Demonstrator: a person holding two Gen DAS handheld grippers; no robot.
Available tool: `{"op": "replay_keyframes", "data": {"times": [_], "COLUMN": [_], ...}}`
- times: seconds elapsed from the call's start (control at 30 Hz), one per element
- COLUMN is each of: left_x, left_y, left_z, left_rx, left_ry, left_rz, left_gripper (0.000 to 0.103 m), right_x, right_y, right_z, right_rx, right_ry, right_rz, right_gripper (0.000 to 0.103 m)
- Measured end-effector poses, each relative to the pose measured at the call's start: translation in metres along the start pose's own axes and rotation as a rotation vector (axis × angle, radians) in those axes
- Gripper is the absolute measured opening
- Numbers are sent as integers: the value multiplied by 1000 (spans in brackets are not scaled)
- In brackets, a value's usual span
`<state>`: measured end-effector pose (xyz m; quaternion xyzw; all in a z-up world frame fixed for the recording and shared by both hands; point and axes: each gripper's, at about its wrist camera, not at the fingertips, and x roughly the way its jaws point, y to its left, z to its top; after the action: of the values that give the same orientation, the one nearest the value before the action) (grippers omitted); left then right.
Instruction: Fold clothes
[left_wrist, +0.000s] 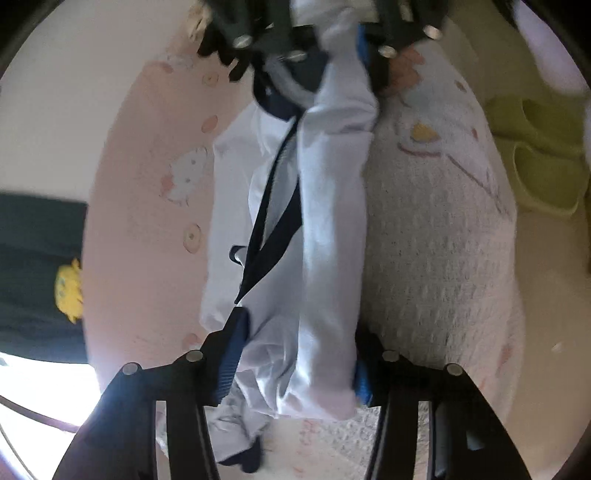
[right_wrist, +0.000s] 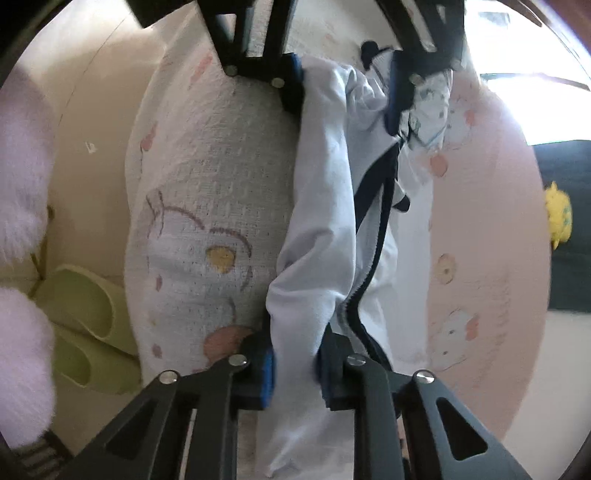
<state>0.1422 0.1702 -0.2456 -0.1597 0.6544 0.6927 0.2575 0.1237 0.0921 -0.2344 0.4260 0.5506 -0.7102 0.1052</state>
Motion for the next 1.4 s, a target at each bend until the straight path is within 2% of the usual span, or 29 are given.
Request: {"op": "replay_keyframes", "data": {"times": [0.1,0.27,0.37,0.47,0.53,0.7,0.93,1.1,1.27,1.4], "left_x": [6,27,35,43,48,63,77,80,85,97], "left_y": [19,64,77,89,99,124,147,163,173,181], "left_z": [1,-2,0,1,-1,-9,-30,-34,-44,-57], "left_rx": [-116,-408,-483,-541,-587,-730,-935,-971,-1060,-1149], "left_ry": [23,89,115,135,141,152,177,172,184,203], "left_rz": [-97,-351,-414,-483,-540,-652,-779,-814,-838,-881], "left_gripper": [44,44,44,42,41,40,40,40,41,42], "right_x": [4,19,29,40,43,52,69,72,72,90], "right_y": [-24,-60,-80,-102,-114,-143,-174,-192,-186,-188], "right_z": [-3,-11,-12,-21,-25,-20,-23,-32,-41,-37], "right_rx": [155,355,427,566,617,660,877,936,999,1081], "right_ry": [-4,2,25,45,62,126,140,130,144,188], "right_rz": [134,371,510,655,710,777,860,881,871,863], "right_gripper": [19,19,19,19,18,18,18,20,21,21]}}
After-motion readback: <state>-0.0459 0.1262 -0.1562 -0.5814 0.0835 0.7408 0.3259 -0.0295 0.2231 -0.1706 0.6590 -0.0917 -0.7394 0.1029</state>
